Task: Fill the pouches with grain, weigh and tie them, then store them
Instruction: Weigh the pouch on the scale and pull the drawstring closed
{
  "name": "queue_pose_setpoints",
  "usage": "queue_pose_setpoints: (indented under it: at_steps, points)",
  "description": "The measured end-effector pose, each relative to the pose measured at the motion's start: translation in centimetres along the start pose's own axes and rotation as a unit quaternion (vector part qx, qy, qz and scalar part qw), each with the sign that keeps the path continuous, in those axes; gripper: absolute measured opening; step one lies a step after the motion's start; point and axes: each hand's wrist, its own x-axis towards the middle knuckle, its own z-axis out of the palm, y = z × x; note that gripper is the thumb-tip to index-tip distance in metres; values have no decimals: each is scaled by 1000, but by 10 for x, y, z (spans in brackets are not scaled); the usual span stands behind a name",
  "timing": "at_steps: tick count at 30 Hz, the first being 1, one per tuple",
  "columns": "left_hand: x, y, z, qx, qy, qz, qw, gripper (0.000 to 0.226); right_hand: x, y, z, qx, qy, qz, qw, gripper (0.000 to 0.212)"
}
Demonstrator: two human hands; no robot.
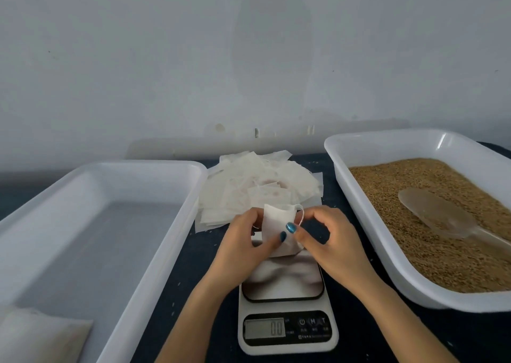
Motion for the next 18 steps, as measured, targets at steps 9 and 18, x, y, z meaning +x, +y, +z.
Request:
queue_pose_setpoints:
  at_steps: [9, 18]
  points:
    - [-2, 0, -2, -47, 22, -11, 999, 26, 2, 6, -2, 31, 12, 22, 999, 44]
    - [-3, 0, -2, -43, 19, -17, 999, 28, 2, 4, -1, 37, -1, 31, 999, 46]
